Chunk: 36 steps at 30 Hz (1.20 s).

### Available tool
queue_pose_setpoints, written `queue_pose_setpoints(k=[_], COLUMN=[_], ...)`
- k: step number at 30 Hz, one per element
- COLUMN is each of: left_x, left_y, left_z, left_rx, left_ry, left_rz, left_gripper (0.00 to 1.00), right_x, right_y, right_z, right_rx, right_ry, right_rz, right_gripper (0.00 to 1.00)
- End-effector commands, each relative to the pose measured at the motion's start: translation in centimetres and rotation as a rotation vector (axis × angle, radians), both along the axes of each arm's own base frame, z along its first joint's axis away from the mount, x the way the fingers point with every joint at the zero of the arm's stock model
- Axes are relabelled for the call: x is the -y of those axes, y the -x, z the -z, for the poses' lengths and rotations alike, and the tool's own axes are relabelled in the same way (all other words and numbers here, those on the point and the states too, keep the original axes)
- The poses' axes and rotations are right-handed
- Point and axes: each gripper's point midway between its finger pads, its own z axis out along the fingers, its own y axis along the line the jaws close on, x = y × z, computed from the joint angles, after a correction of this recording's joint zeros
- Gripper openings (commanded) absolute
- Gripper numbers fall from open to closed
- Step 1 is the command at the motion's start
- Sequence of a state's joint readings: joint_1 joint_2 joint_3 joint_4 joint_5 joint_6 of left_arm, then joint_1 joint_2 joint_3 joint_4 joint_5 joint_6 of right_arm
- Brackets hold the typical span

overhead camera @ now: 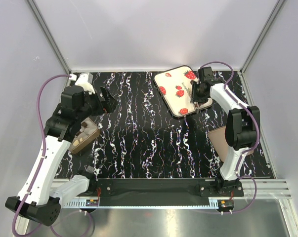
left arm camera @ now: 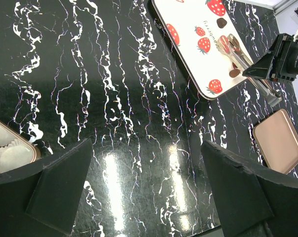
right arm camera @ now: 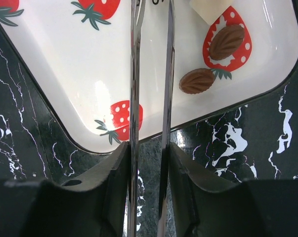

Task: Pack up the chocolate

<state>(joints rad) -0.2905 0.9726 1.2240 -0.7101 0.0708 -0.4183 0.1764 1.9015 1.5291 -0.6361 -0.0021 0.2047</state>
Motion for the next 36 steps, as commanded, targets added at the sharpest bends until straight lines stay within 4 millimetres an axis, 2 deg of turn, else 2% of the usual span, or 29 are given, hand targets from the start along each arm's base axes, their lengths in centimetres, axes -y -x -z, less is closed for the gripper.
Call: queue_pose_setpoints(k=[1, 5, 11, 15, 18, 19, 22, 23, 25, 26, 28, 29, 31, 32, 33, 35, 36], left_x=[0.1, 0.1, -0.1, -0.6, -1.2, -1.2, -2.2, -2.4, -3.3, -3.8, -4.7, -5.1, -6.3, -6.8, -7.1, -7.6, -7.7], left_y=[-0.7, -0.6, -0.7, -0.1, 0.4, 0.5, 1.0, 1.2, 1.8, 2.0, 2.8, 3.0, 3.9, 4.2, 4.5, 5.0, 5.1], left_z=[-2.5, -3.7, -5.8, -7.4, -8.3, -8.5, -8.9, -9.2, -9.9, -10.2, -11.2, -11.6, -12.7, -13.4, -13.9, -14.9, -15.2], left_rx=[0.083, 0.104, 0.14, 0.172, 0.19, 0.19, 0.196, 0.2, 0.21, 0.218, 0.234, 0.242, 0.27, 0.285, 0.3, 0.327, 0.335], left_ry=[0.019, 0.028, 0.032, 0.032, 0.026, 0.024, -0.002, -0.011, -0.023, -0.035, -0.046, -0.053, -0.062, -0.066, -0.062, -0.056, -0.056], left_rz=[-0.003, -0.003, -0.009, -0.028, -0.045, -0.046, -0.082, -0.088, -0.119, -0.14, -0.171, -0.188, -0.235, -0.26, -0.27, -0.291, -0.296], left_gripper=[0.99, 0.99, 0.99, 0.99, 0.99, 0.99, 0.99, 0.99, 0.99, 0.99, 0.99, 0.99, 0.99, 0.99, 0.99, 0.99, 0.99], right_x=[-0.3, -0.3, -1.7, -3.8, -6.1, -7.8, -11.4, -13.9, -16.8, -19.5, -22.2, -24.8, -27.7, -30.0, -31.4, -34.2, -35.9], right_y=[-1.3, -1.2, -0.4, 0.7, 1.9, 2.5, 4.1, 5.2, 6.6, 8.1, 9.5, 11.1, 12.5, 14.0, 15.0, 16.1, 18.0], right_z=[-1.9, -2.3, -5.4, -8.2, -9.7, -10.0, -10.7, -11.0, -11.3, -11.5, -12.1, -12.2, -13.0, -12.6, -12.3, -11.7, -11.3], right_rx=[0.06, 0.06, 0.116, 0.164, 0.194, 0.199, 0.198, 0.194, 0.193, 0.185, 0.197, 0.185, 0.197, 0.182, 0.172, 0.154, 0.14], right_ry=[-0.025, -0.032, -0.115, -0.182, -0.225, -0.245, -0.283, -0.299, -0.324, -0.345, -0.376, -0.402, -0.44, -0.46, -0.469, -0.48, -0.479], right_rz=[-0.009, -0.003, -0.027, -0.069, -0.107, -0.144, -0.215, -0.268, -0.329, -0.383, -0.438, -0.488, -0.546, -0.589, -0.619, -0.668, -0.717], right_gripper=[0.4, 0.36, 0.31, 0.3, 0.29, 0.3, 0.29, 0.29, 0.29, 0.29, 0.29, 0.29, 0.28, 0.29, 0.29, 0.28, 0.28])
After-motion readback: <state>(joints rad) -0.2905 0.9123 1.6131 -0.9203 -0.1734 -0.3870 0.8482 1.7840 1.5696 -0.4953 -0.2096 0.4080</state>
